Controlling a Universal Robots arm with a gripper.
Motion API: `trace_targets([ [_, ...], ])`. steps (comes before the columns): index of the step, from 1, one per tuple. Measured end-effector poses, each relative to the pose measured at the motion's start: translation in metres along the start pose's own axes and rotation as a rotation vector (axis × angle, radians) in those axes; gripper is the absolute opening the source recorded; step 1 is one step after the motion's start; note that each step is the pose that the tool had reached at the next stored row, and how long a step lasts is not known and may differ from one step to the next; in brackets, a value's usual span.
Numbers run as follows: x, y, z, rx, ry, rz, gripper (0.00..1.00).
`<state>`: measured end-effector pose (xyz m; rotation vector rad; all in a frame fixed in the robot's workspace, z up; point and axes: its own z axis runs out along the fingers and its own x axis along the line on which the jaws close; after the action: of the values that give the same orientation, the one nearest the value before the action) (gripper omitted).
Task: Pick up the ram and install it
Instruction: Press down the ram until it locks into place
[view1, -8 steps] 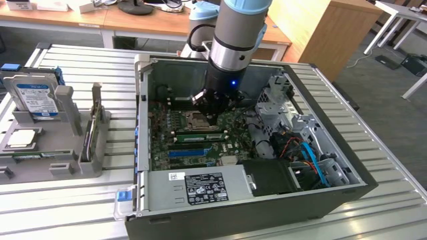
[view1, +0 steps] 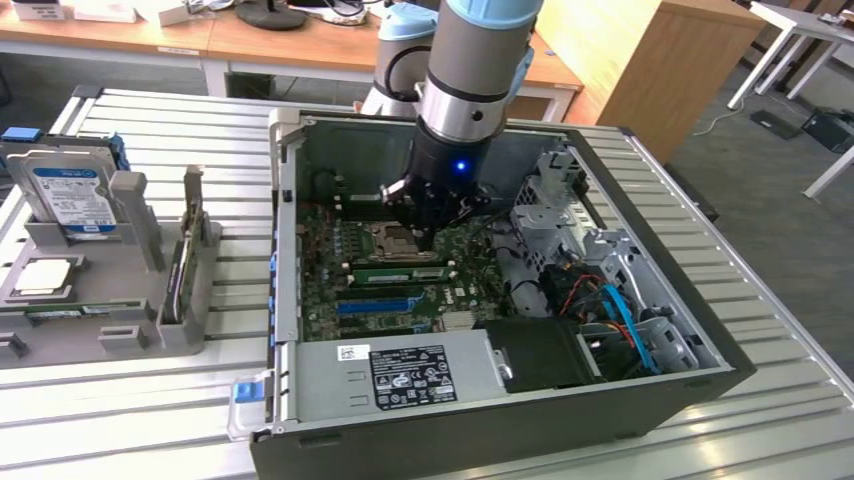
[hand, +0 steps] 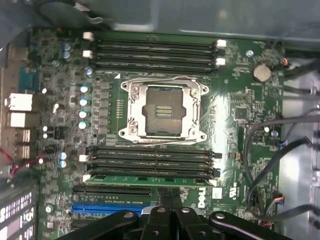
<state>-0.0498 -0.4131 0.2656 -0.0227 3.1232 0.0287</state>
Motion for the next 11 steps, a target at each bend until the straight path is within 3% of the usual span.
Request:
trace_targets([
  [3, 0.0000, 0.0001, 0.0001, 0.0003, -0.0005, 0.026, 0.11],
  [9, 0.0001, 0.0002, 0.0000, 0.0005, -0.0005, 0.026, 0.11],
  [11, 0.0000, 0.0001, 0.0000, 0.0008, 0.0023, 0.027, 0.11],
])
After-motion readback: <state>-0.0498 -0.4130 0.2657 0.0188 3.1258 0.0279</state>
